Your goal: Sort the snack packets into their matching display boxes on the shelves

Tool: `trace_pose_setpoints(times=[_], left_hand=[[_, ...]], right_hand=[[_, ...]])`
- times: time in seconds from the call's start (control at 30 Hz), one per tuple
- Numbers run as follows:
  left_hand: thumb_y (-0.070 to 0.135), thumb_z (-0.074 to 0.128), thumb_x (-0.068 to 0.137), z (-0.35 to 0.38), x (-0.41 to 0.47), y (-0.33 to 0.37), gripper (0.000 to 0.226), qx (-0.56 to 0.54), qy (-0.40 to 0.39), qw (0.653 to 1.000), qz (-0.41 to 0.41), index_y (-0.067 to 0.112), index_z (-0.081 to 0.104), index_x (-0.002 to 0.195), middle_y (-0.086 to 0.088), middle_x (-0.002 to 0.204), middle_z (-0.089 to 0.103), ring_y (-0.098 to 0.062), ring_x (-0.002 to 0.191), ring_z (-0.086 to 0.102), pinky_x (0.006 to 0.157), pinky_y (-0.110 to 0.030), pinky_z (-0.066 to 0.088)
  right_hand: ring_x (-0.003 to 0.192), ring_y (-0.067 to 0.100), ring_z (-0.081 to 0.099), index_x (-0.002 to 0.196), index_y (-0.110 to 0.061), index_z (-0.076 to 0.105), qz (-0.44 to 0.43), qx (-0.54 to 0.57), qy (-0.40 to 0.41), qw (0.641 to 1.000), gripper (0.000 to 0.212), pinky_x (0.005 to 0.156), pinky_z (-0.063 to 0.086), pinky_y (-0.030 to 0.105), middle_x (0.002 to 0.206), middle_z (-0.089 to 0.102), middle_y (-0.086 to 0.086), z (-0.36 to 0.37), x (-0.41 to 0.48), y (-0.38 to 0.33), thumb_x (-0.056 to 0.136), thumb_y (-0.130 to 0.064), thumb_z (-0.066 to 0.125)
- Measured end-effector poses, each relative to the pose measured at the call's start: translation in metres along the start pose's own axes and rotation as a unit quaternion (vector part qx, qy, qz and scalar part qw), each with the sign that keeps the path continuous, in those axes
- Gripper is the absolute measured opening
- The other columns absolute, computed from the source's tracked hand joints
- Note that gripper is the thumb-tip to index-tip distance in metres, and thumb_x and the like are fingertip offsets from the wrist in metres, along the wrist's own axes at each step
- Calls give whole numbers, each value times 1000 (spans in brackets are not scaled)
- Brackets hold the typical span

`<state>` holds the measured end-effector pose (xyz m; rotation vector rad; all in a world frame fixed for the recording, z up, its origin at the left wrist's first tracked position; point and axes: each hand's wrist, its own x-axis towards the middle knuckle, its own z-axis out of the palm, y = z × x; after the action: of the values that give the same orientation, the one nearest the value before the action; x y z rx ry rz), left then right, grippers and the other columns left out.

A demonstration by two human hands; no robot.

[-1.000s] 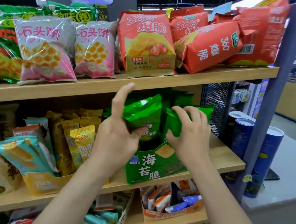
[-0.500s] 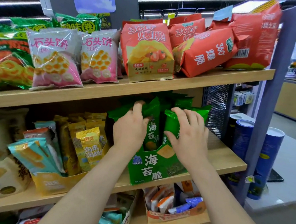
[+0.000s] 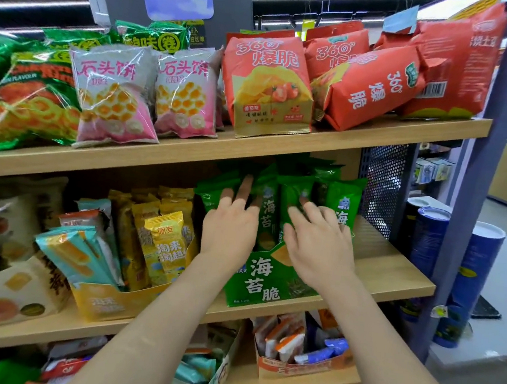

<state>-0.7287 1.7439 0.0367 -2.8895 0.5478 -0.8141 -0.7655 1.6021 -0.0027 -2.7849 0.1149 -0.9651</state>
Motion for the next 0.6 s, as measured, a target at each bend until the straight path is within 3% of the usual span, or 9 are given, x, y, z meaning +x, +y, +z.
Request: trace_pose_setpoints(times=[0.07,0.17,0.27,0.33,0.43,0.53,0.6], left_hand=[[17,49,96,1,0,0,22,34,-37,999,11,14,62,113,-10,132,54,-35,135,29,85,-42,47],[15,52,93,6,-1,-1,28,15,-40,998,35,16,59,120,-6,129,57,-33,133,31,91,-42,45],[4,50,91,6,-18,-10,48,-128,41,989,65,17,52,137,0,141,52,-25,125,40,97,-37,45],[-3,50,87,5,-42,-20,45,-219,94,968,78,13,63,126,-1,130,62,-25,114,51,97,-35,46],[2,48,82,8,-96,-46,36,-290,146,944,49,11,74,105,-1,109,71,-20,102,61,95,-20,39],[9,45,83,22,-157,-81,33,-328,148,933,-17,12,76,95,4,101,72,-8,100,62,95,-14,40],[5,52,80,39,-198,-106,29,-348,122,926,-75,14,76,91,9,96,71,-2,95,61,90,-11,43]], right_hand=[[139,21,32,141,-27,45,10,-2,-52,999,51,100,36,48,149,42,-5,1,-5,-5,101,-53,26],[146,18,22,148,-26,38,15,-9,-91,996,61,109,27,49,158,30,-5,2,-15,-10,100,-60,21],[142,19,31,146,-23,43,2,43,-19,999,55,108,29,48,153,41,-2,-2,-24,-16,101,-52,32],[131,20,45,138,-19,52,-36,128,41,990,48,102,38,46,140,54,0,-7,-34,-25,100,-44,38],[119,9,49,133,-17,58,-74,250,49,964,41,99,39,24,127,60,-5,-11,-56,-45,99,-35,43],[112,-1,54,130,-20,61,-71,325,-19,943,40,95,43,19,120,63,-12,-9,-77,-70,100,-40,42],[98,-10,56,127,-23,64,-69,362,-88,925,44,81,43,8,105,65,-20,0,-90,-90,100,-48,40]])
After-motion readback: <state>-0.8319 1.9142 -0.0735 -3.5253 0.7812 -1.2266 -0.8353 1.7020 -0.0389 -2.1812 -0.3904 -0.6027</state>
